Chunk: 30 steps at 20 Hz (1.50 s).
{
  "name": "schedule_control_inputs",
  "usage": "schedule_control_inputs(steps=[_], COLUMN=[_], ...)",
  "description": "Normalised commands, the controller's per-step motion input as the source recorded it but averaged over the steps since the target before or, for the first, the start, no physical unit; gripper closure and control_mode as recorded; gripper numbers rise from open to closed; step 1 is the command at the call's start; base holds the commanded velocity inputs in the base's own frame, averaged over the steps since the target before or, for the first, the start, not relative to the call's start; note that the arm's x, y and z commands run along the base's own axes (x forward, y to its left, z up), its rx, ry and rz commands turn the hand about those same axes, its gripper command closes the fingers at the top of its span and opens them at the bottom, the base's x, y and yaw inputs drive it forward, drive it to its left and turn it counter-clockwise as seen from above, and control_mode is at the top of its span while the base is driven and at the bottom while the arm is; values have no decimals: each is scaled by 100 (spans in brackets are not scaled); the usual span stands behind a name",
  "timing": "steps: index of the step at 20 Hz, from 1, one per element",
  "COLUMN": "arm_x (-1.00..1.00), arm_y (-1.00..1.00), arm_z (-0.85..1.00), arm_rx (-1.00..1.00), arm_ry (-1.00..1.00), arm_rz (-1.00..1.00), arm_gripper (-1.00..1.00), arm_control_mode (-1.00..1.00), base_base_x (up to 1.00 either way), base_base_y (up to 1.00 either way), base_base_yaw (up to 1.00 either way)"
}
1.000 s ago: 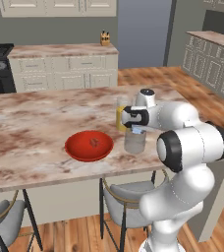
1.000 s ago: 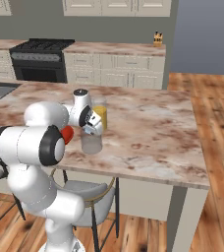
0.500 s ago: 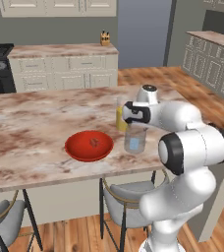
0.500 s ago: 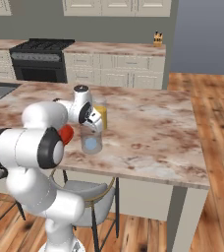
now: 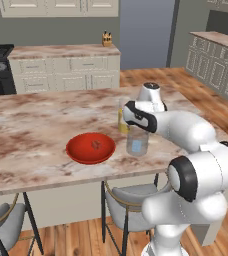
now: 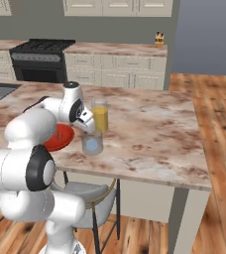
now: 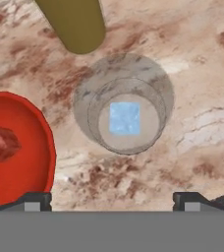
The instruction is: There are two ice cubes in the ice bowl. Place both ice cubes in the glass cup.
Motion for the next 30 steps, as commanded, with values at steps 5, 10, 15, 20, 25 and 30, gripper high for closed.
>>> schedule_control_inputs(steps=[5, 10, 15, 20, 25, 30], arm_x=[4, 31, 24, 0, 13, 11], arm_y=[89, 57, 20, 17, 45, 38], arm_z=[3, 0, -7, -5, -26, -36], arm_rx=[0, 0, -2, -10, -14, -9], arm_ry=[-5, -3, 0, 2, 1, 0], arm_rz=[9, 22, 39, 27, 7, 1], arm_gripper=[-100, -100, -100, -100, -100, -100], arm_control_mode=[-100, -100, -100, -100, -100, -100], base_base_x=[0, 0, 0, 0, 0, 0], base_base_y=[0, 0, 0, 0, 0, 0], base_base_yaw=[0, 0, 0, 0, 0, 0])
